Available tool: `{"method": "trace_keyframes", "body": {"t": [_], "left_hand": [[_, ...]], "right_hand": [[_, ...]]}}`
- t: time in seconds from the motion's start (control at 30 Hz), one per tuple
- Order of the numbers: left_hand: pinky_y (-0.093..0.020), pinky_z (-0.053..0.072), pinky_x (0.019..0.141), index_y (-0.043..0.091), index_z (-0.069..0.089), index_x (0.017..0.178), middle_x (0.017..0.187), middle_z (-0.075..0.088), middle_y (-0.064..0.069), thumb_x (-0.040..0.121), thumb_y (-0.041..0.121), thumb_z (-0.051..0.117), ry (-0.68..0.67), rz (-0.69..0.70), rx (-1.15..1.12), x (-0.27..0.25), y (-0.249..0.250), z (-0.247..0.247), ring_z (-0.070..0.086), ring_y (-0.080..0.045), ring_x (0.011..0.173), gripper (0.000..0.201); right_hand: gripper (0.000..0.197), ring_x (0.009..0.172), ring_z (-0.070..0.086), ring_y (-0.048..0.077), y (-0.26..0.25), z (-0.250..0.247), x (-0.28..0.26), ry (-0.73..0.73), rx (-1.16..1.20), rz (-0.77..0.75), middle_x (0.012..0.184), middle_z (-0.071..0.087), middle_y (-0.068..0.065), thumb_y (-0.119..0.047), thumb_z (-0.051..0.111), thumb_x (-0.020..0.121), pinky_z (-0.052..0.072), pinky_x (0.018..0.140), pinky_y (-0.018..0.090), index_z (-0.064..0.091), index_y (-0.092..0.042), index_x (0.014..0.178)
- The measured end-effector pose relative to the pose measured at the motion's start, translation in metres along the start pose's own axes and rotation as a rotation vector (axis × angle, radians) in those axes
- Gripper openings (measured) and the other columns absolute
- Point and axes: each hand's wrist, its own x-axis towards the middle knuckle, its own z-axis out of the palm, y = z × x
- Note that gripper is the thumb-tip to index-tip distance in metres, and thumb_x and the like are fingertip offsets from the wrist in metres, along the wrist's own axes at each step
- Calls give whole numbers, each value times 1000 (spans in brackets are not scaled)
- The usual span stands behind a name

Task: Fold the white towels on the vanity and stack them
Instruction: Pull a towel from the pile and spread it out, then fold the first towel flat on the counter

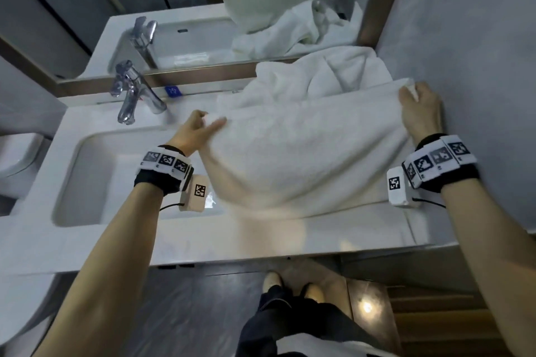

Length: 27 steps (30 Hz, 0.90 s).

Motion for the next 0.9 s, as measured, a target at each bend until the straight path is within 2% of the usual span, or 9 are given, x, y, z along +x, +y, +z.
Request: {"method": "trace_keyframes", "body": {"t": [0.1,0.17,0.23,0.37,0.5,0.63,0.7,0.8,0.9], "left_hand": [[-39,52,86,2,55,113,106,65,-14,86,28,65,-178,-23,-131,13,-13,-3,64,-26,96,38],[-32,51,70,3,61,89,82,64,-12,88,23,63,-125,40,-137,22,-13,-3,63,-19,76,20],[-29,38,61,8,52,70,64,48,-8,90,26,61,-1,71,-100,38,-11,-2,48,-18,60,29],[-32,35,70,-1,58,85,80,53,-17,95,40,48,153,82,82,73,-3,0,51,-26,78,44],[-37,37,80,-10,59,105,112,60,-31,99,38,39,225,19,35,93,4,14,56,-38,106,53],[-34,35,85,-2,50,100,104,56,-20,100,42,32,95,-131,-91,101,-6,33,52,-34,111,47],[-37,40,90,-7,44,114,115,55,-24,98,43,37,2,-188,-103,100,-16,39,52,-36,116,52],[-45,41,102,-13,42,128,127,54,-29,96,43,45,-143,-258,-106,92,-39,45,53,-38,118,64],[-40,46,92,-7,52,123,108,60,-16,96,40,45,-212,-293,-230,79,-58,49,57,-28,103,55]], "right_hand": [[30,85,55,32,10,13,11,-21,-20,15,91,57,19,-27,45,93,36,72,30,55,2,93],[31,87,55,32,10,18,18,-28,-43,8,93,58,21,-28,44,93,37,73,32,52,2,91],[27,88,54,31,4,24,26,-5,-72,-20,89,53,18,-29,42,94,35,72,33,46,-4,84],[29,99,54,34,-12,35,48,31,-92,-11,103,55,22,-31,37,97,40,82,37,47,-4,95],[40,114,50,39,-20,51,64,-18,-140,79,125,52,27,-32,34,99,38,94,40,47,3,114],[44,99,58,37,-11,61,65,-157,-102,187,105,61,28,-32,37,98,44,85,38,59,5,102],[45,89,57,28,0,61,57,-236,-78,244,91,59,19,-35,40,96,42,80,33,62,3,91],[46,104,61,30,22,59,39,-303,-12,373,110,65,19,-41,50,92,47,98,42,65,1,104],[43,106,62,32,38,55,17,-364,43,471,117,64,16,-45,58,87,47,99,44,63,-7,107]]}}
